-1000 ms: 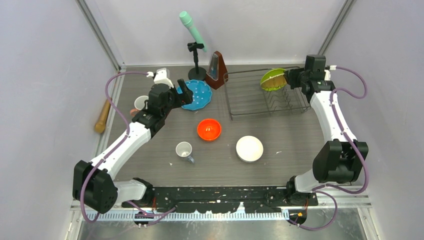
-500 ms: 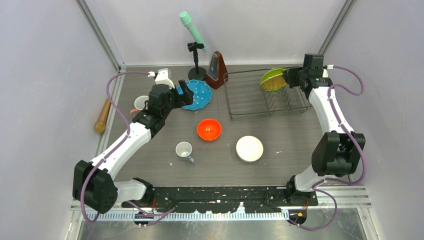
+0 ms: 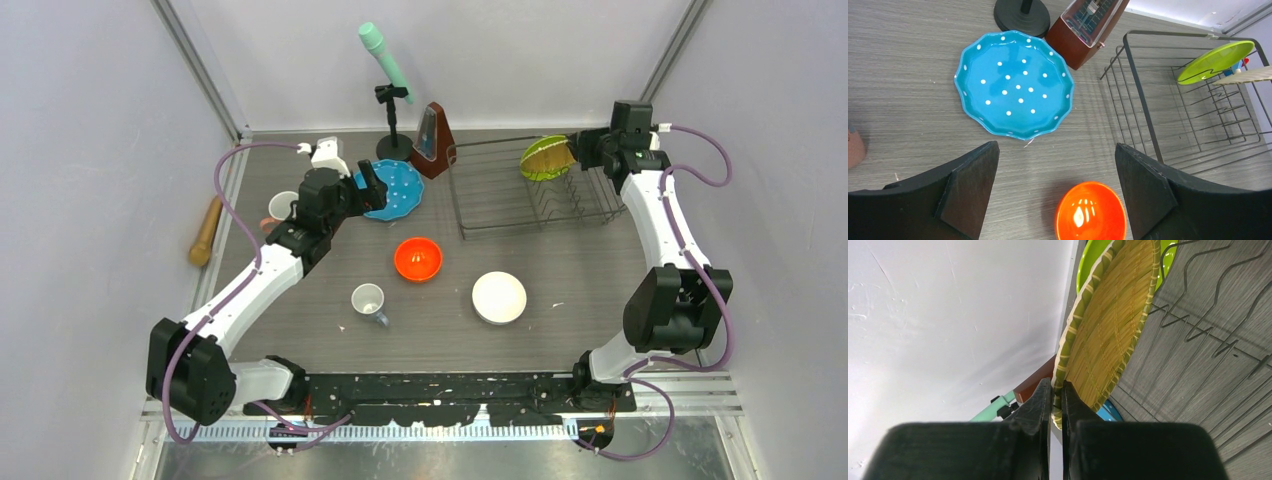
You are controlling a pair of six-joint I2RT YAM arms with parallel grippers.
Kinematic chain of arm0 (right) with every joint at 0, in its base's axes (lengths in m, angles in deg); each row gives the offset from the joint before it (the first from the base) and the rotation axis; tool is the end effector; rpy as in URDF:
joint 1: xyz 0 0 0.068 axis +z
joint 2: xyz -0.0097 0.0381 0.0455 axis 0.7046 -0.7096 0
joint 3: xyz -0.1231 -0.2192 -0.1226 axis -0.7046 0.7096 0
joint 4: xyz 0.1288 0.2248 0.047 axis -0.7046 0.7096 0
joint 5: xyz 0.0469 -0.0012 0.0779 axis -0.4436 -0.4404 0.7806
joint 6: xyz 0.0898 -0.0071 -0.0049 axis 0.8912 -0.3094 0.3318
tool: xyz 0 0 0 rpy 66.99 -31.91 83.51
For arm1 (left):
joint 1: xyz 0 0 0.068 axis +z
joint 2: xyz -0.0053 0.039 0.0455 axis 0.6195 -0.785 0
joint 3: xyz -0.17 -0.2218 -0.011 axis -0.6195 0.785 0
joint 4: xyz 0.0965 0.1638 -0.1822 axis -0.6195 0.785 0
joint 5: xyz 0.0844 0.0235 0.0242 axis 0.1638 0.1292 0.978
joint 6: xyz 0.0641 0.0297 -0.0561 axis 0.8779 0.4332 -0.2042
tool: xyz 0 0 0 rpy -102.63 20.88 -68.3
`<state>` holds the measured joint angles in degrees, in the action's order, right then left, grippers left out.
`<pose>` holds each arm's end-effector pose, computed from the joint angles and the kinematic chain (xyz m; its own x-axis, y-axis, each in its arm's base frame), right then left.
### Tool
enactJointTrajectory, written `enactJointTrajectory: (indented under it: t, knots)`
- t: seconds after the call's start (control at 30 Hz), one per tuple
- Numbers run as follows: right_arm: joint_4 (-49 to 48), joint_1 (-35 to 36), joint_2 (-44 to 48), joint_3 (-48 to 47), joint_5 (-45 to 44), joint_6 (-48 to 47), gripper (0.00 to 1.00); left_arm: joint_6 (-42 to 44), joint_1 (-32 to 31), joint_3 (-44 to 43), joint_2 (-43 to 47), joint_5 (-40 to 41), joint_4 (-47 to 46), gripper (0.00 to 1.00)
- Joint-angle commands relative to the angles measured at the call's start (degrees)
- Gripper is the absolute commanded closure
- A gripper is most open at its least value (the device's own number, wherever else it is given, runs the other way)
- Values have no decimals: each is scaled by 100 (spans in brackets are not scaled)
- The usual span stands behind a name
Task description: Load the mixed dishes into the dish rack
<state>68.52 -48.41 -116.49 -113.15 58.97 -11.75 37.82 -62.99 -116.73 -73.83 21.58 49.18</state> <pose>0.3989 -0.0238 0.3324 -0.0651 0.9846 -0.1619 0.5444 0.1711 0.8212 0.3087 -0.1268 0.3095 -0.3770 -0.3414 -0.8610 0.0974 0.9098 -0.4034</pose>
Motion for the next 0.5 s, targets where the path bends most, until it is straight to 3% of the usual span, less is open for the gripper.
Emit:
enactJointTrajectory:
  t: [0.0, 0.47]
  knots:
    - [-532, -16, 240, -331, 104, 175, 100, -37, 28, 18, 40, 114, -231, 11]
    - [-343, -16, 655, -489, -41, 173, 100, -160, 28, 61, 81, 125, -246, 12]
